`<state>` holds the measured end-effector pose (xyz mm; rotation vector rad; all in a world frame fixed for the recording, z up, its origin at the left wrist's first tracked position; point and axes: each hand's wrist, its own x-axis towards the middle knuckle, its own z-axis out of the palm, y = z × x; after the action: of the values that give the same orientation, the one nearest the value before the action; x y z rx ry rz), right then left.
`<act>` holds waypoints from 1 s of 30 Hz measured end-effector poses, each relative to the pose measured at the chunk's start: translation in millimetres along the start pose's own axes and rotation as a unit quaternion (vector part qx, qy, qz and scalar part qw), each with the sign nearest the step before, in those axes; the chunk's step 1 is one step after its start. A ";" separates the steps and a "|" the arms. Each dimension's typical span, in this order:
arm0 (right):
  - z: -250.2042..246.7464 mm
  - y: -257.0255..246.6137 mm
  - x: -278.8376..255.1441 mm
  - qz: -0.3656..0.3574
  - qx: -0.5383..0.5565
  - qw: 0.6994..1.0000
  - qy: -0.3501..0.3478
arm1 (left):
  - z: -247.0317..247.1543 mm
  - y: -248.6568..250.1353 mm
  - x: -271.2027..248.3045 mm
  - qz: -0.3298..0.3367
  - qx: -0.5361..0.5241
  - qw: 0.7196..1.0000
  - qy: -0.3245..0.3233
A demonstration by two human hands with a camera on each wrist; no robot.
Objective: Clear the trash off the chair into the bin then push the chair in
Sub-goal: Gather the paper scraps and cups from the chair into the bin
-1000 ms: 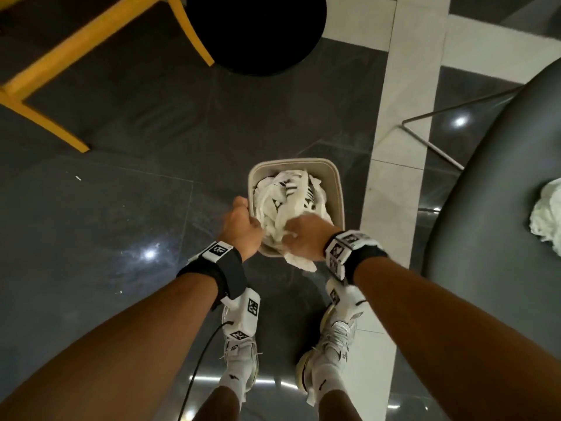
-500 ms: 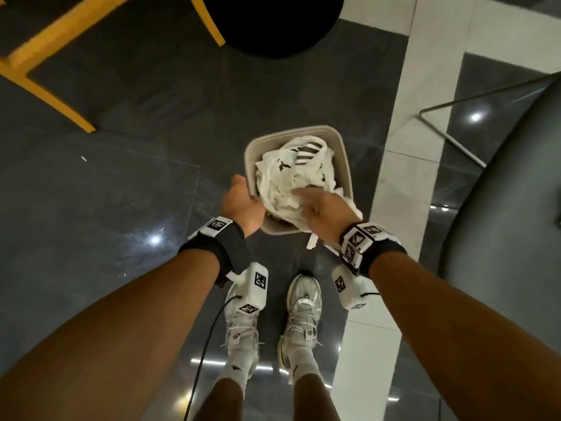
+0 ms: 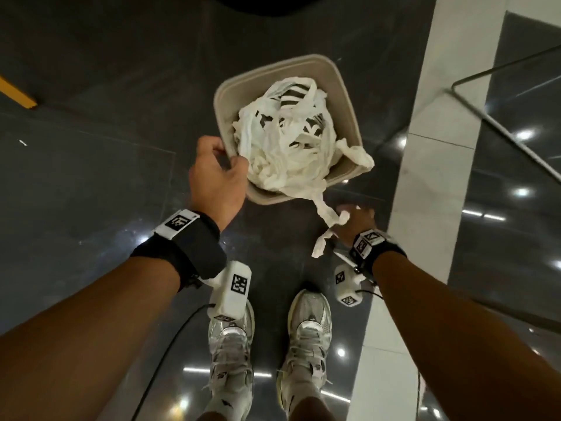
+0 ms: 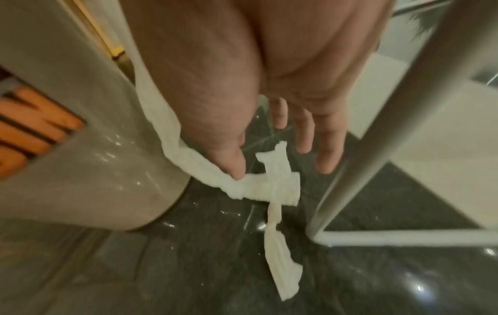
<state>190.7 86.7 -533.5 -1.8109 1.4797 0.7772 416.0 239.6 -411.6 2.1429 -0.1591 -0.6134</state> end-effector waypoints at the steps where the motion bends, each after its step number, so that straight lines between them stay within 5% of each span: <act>1: 12.2 -0.2 7.1 0.002 -0.023 0.999 -0.030 | 1.3 0.4 4.3 0.018 -0.003 1.000 0.001; 4: 41.6 -6.9 24.8 0.005 -0.064 0.995 -0.070 | 2.9 -1.7 15.2 0.054 -0.007 0.998 -0.015; 7: 41.8 -16.4 28.5 -0.010 -0.067 0.998 -0.002 | 0.4 -1.3 17.3 0.059 -0.011 0.998 -0.028; 12: -17.7 -26.5 2.0 0.006 0.188 0.978 0.086 | -7.2 4.8 12.0 0.017 -0.025 0.997 -0.072; 14: -54.8 -37.7 -26.1 0.007 0.347 0.929 0.128 | -10.1 9.1 5.2 -0.015 -0.023 0.997 -0.076; 16: -93.3 -48.9 -56.0 0.014 0.521 0.841 0.147 | -12.0 11.7 -4.6 -0.043 -0.003 0.996 -0.080; 18: -123.9 -61.0 -83.5 0.004 0.650 0.756 0.084 | -13.7 14.9 -15.7 -0.066 0.012 0.993 -0.093; 19: -133.7 -65.3 -96.0 -0.017 0.648 0.760 0.055 | -14.3 17.3 -21.8 -0.079 0.009 0.992 -0.100; 22: -144.4 -66.2 -126.3 -0.095 0.351 0.929 0.073 | -18.9 31.9 -39.9 -0.101 0.039 0.989 -0.103; 23: -145.8 -63.9 -134.0 -0.108 0.247 0.956 0.113 | -20.5 31.2 -45.2 -0.107 0.052 0.988 -0.103; 27: -150.6 -65.0 -165.4 -0.148 0.163 0.951 0.219 | -23.1 17.5 -63.1 -0.115 0.057 0.981 -0.144; 30: -125.9 -85.1 -176.0 -0.245 0.095 0.959 0.110 | -17.2 6.3 -68.2 -0.110 0.062 0.978 -0.164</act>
<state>246.9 101.3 -308.4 -2.0398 1.1111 0.1863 365.6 270.5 -372.9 2.1810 -0.1423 -1.1122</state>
